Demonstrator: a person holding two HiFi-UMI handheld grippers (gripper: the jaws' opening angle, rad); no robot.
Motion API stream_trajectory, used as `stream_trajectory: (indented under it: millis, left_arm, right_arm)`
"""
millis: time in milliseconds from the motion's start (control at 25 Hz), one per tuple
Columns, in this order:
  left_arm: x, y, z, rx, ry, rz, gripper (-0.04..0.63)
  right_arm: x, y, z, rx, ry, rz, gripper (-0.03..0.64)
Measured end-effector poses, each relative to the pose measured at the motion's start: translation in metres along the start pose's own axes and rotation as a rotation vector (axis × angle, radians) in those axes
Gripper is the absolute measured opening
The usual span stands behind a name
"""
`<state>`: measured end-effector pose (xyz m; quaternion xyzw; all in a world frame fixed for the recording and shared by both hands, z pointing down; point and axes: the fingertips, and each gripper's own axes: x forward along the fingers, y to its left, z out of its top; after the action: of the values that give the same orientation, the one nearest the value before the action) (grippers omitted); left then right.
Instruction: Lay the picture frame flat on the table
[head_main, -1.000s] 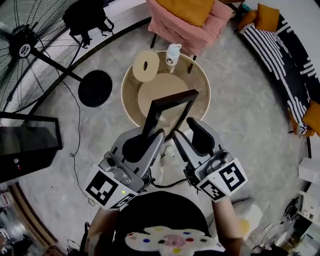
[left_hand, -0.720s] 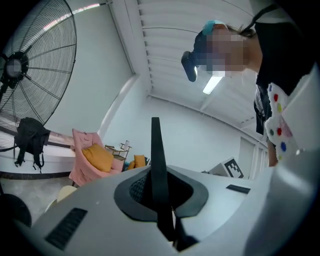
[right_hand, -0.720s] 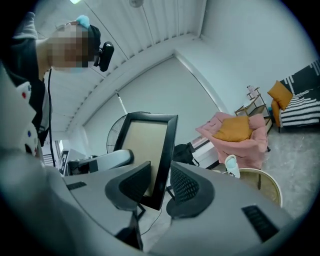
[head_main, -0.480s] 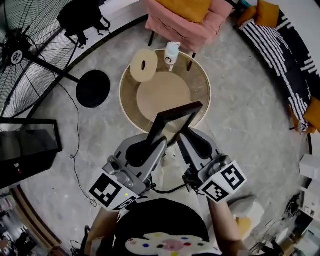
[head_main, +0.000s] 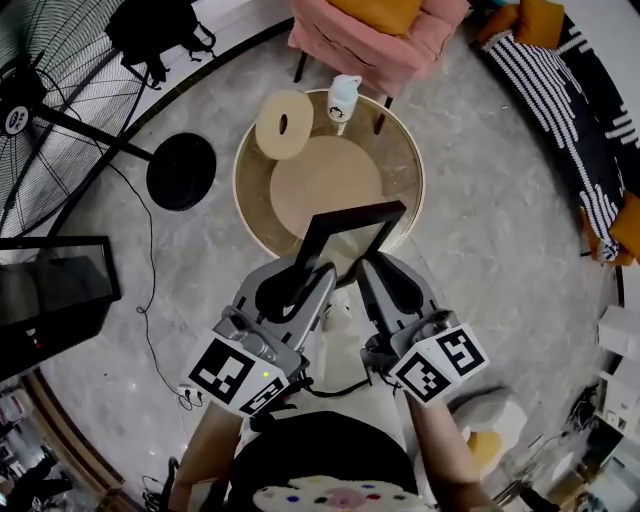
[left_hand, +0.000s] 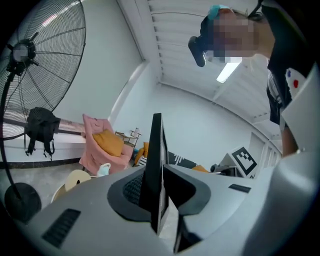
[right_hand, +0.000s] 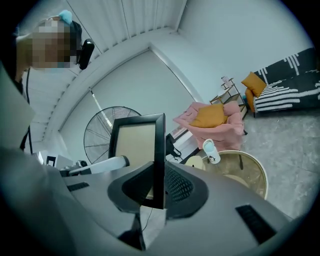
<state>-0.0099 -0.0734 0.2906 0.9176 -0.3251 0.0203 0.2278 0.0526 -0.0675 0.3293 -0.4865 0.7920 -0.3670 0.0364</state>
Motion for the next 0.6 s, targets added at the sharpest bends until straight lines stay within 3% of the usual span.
stream_trajectory:
  millis: [280,600]
  left_arm:
    - [0.010,0.021,-0.017,0.005,0.054,0.078,0.119]
    - [0.026,0.045,-0.054,0.059,0.159,0.197,0.105]
  right_arm:
    - [0.009,-0.033,-0.008,-0.004,0.039,-0.094,0.083]
    - [0.017,-0.066,-0.030,0.000,0.090,-0.216,0.083]
